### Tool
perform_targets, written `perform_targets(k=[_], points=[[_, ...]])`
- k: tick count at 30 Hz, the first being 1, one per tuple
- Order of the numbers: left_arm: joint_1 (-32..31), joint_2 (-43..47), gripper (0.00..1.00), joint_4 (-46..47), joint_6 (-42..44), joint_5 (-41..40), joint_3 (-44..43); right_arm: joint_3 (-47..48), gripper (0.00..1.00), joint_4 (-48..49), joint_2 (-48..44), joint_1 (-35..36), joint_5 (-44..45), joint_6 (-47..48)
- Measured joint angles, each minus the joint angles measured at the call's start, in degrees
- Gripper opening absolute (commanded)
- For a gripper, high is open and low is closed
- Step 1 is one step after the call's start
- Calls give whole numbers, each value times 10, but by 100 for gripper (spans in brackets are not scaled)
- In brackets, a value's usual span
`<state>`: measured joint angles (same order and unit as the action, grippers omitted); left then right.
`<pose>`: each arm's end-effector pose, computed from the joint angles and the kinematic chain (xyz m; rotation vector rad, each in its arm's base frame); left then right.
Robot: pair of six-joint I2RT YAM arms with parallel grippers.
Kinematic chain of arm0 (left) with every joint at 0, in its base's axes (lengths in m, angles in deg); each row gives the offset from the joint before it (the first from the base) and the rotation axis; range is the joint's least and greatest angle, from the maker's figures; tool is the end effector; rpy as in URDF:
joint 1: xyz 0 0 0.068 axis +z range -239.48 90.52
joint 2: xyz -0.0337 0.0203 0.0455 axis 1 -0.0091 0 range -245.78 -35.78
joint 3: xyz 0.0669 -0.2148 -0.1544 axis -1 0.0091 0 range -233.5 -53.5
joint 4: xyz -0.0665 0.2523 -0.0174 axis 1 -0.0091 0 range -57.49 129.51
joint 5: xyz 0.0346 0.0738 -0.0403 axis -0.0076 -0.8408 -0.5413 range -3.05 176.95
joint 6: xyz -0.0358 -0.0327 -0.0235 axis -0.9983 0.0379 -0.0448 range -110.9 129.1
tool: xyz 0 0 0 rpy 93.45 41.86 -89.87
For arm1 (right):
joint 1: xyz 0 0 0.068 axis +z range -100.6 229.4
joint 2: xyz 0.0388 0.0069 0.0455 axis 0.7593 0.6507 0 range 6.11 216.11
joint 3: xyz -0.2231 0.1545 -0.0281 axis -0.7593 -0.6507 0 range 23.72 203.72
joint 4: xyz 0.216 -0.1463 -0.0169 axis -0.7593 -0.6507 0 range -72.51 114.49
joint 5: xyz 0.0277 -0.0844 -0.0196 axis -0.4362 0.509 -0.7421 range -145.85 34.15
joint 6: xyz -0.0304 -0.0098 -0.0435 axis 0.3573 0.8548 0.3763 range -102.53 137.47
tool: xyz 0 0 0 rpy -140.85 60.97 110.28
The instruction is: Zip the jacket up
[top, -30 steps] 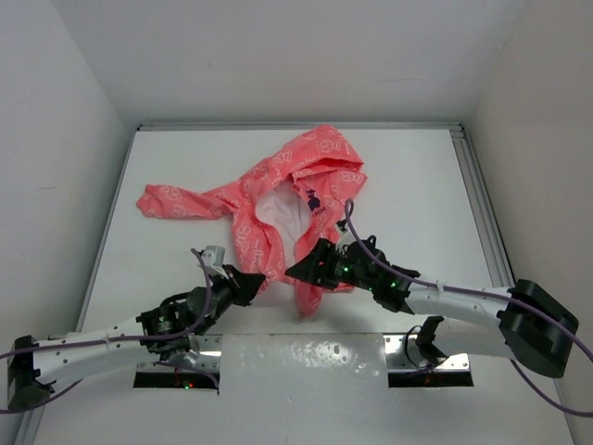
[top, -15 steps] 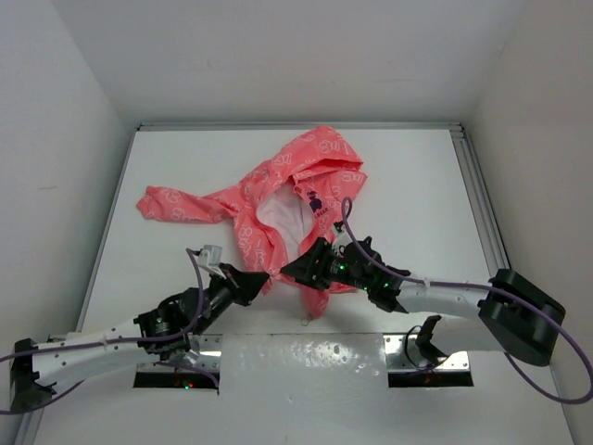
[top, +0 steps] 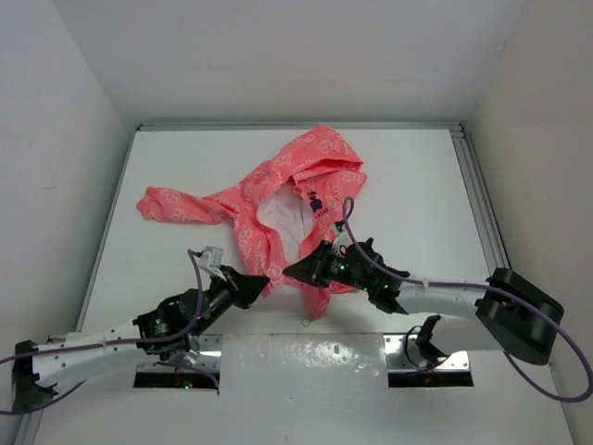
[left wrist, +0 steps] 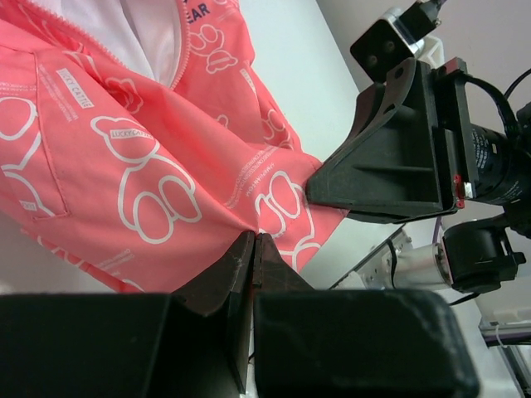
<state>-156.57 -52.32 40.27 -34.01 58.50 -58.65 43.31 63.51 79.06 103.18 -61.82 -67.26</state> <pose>0.0632 -0.1062 0.1797 0.0035 1.8361 -0.9624 0.1406 0.1982 0.1780 0.5081 2.1736 1.6613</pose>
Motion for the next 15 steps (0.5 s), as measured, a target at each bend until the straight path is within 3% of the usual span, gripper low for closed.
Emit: perform_targets(k=[1,4,5,8,15], points=[[0,0,0,-2,-2,1,0,0,0,0,0,0,0,5],[0,-2,23,-8,-5,5,0,-1,0,5,0,0,3,25],[0,-6,37,-9,-6,8,0,-2,0,11,0,0,5,33],[0,-22,50,-8,-11,21,0,-4,0,30,5,0,11,58],[0,-62,50,46,-26,56,0,-21,0,107,43,0,6,71]])
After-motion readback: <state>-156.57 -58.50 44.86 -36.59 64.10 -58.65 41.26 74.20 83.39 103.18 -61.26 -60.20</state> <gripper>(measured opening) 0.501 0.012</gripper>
